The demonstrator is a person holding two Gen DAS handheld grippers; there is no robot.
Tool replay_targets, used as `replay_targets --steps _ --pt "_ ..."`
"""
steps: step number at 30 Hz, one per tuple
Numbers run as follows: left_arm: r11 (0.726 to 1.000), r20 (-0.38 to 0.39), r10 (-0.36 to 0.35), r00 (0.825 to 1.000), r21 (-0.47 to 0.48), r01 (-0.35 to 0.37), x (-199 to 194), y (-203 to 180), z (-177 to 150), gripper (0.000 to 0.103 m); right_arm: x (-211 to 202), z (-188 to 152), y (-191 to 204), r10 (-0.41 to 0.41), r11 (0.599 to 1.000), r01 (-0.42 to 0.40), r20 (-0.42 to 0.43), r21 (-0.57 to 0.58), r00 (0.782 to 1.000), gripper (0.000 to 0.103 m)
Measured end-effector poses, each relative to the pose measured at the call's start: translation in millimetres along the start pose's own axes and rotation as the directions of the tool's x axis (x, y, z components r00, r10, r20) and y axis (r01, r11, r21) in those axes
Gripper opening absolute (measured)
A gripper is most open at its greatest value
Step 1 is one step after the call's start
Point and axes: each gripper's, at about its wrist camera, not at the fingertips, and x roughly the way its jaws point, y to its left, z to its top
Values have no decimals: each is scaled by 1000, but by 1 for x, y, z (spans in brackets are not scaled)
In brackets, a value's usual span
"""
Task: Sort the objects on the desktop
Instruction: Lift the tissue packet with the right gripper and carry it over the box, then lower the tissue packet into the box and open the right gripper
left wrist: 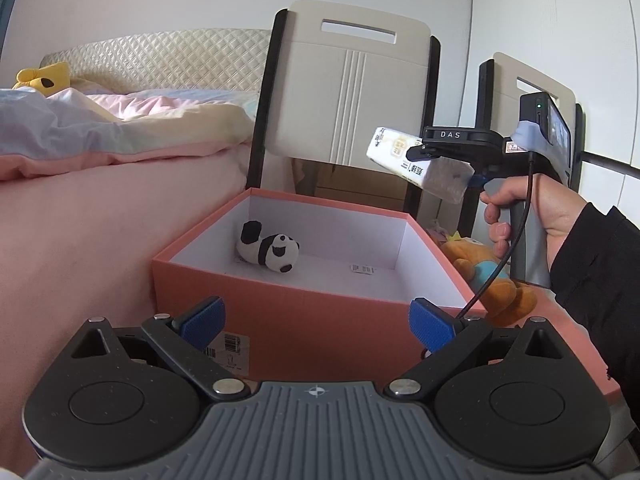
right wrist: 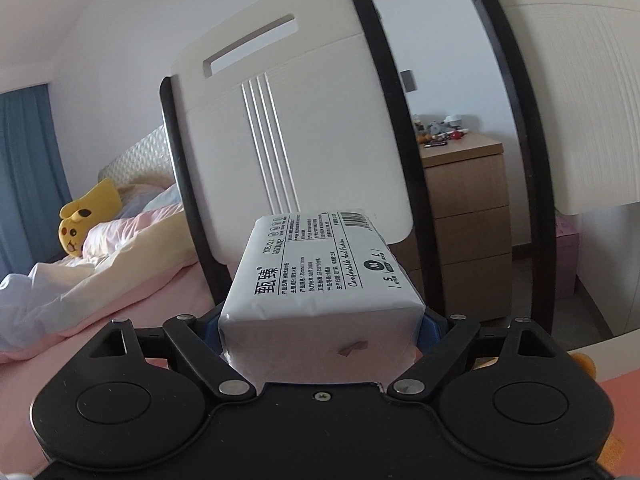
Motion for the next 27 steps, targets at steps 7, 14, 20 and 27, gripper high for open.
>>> replay_targets --steps 7,14,20,27 --pt "1000 -18 9 1000 -8 -9 4 4 0 99 27 -2 3 -12 1000 12 -42 -6 999 86" --pt "1000 -25 12 1000 28 -12 5 0 -2 99 43 -6 7 -5 1000 3 -93 -19 996 86" --pt "1000 -28 14 1000 26 -13 4 0 -2 99 55 -13 16 -4 1000 1 -115 -27 993 86" --pt "1000 -31 16 999 25 -15 6 1 -2 99 56 -16 17 -11 999 7 -122 -37 992 86"
